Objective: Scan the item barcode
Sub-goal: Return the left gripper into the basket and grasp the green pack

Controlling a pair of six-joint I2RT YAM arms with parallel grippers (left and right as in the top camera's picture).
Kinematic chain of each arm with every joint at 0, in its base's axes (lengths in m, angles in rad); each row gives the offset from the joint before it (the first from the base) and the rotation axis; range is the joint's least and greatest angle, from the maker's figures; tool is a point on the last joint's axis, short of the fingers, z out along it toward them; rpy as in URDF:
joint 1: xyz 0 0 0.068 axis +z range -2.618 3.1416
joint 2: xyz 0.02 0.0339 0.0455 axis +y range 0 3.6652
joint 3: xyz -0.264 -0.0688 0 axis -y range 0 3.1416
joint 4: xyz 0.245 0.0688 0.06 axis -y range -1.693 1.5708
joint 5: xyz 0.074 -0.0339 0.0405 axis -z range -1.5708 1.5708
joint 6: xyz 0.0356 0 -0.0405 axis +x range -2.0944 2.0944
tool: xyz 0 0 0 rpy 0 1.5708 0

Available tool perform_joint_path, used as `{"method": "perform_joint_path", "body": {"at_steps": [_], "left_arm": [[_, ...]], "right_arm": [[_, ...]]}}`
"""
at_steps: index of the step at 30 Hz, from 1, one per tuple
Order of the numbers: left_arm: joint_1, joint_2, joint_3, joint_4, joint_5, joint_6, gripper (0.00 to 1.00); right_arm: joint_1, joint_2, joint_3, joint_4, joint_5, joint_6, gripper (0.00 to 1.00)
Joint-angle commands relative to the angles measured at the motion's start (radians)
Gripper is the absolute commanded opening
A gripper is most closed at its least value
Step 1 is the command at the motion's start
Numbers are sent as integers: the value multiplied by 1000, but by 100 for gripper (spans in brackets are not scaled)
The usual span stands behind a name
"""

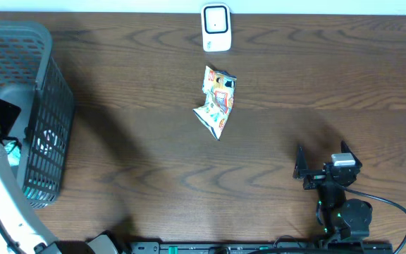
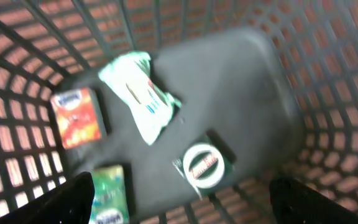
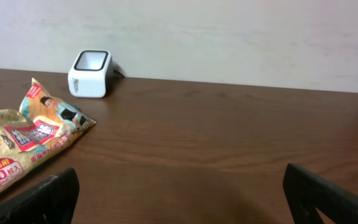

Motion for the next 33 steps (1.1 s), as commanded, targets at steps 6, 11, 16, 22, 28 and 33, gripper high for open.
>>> {"method": "perform_joint_path", "body": {"at_steps": [6, 11, 16, 22, 28, 33], "left_arm": [[41, 120, -9, 18, -220, -101, 88], [70, 222, -9, 19, -236, -210, 89], [98, 327, -9, 38, -235, -299, 89], [113, 432, -9, 74, -235, -372, 89], [113, 515, -9, 147, -232, -371, 89], [113, 580, -9, 205, -232, -371, 89]], "right_arm": [[-4, -6, -2, -5, 5, -8, 99], [-4, -6, -2, -5, 5, -8, 99], [-4, -6, -2, -5, 5, -8, 99], [-4, -6, -2, -5, 5, -8, 99], [-4, -6, -2, -5, 5, -8, 99], [-4, -6, -2, -5, 5, -8, 99]]}}
